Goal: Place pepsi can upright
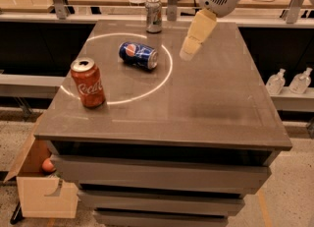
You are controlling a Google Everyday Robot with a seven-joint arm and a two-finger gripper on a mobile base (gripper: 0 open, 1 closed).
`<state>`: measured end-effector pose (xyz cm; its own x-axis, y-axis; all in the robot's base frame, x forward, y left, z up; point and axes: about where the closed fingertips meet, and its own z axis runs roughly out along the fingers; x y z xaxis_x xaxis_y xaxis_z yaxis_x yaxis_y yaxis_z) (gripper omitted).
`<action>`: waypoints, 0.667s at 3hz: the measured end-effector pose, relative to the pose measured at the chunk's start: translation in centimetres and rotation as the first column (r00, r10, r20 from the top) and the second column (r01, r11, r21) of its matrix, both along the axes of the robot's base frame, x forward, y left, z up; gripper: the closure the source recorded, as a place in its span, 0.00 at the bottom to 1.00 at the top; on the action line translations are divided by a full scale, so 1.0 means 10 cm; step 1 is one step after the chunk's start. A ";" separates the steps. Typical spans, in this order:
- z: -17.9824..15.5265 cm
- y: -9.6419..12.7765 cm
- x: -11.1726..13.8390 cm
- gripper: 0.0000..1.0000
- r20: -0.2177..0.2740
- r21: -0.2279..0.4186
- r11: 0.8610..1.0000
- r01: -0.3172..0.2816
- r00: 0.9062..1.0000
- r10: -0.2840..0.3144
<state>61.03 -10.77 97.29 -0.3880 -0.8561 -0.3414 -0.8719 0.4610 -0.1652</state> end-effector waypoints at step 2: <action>-0.15 0.38 0.31 0.00 -0.009 0.022 1.000 -0.002 1.000 0.002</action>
Offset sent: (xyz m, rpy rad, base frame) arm 0.0716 0.0971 -0.0349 0.0252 0.0509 0.0363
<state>64.09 -6.97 95.81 -0.3898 -0.8492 -0.3562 -0.8741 0.4629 -0.1470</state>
